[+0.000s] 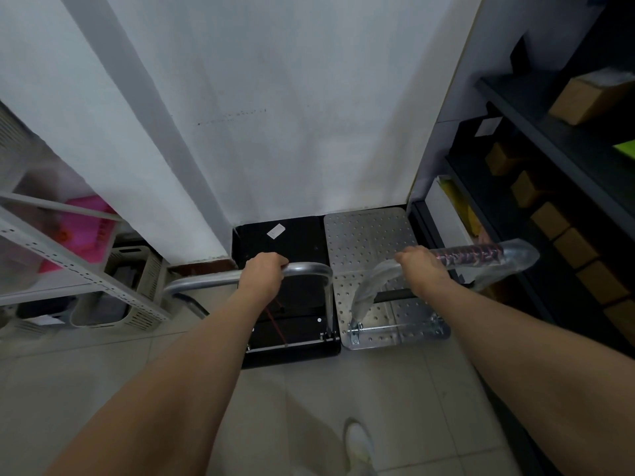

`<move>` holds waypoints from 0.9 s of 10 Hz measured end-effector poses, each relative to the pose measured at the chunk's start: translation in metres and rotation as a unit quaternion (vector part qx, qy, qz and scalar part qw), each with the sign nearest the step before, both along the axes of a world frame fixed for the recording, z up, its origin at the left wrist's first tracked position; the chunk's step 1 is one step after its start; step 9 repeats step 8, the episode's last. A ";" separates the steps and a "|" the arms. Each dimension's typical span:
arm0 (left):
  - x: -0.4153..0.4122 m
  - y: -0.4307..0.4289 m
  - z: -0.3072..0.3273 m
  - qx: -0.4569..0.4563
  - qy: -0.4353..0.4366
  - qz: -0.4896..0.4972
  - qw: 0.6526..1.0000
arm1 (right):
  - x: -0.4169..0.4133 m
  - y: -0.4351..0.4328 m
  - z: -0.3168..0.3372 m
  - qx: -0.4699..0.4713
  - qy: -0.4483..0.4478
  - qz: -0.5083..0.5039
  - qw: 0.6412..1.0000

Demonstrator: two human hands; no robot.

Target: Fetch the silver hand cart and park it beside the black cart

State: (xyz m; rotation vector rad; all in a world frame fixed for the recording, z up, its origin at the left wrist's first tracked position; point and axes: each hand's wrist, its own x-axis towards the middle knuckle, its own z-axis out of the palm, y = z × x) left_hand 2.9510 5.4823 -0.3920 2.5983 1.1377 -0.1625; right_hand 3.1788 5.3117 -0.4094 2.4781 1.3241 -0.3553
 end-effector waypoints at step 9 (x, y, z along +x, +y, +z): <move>-0.011 -0.007 -0.003 -0.009 0.020 -0.005 1.000 | -0.038 0.004 0.022 0.170 0.057 0.025 0.983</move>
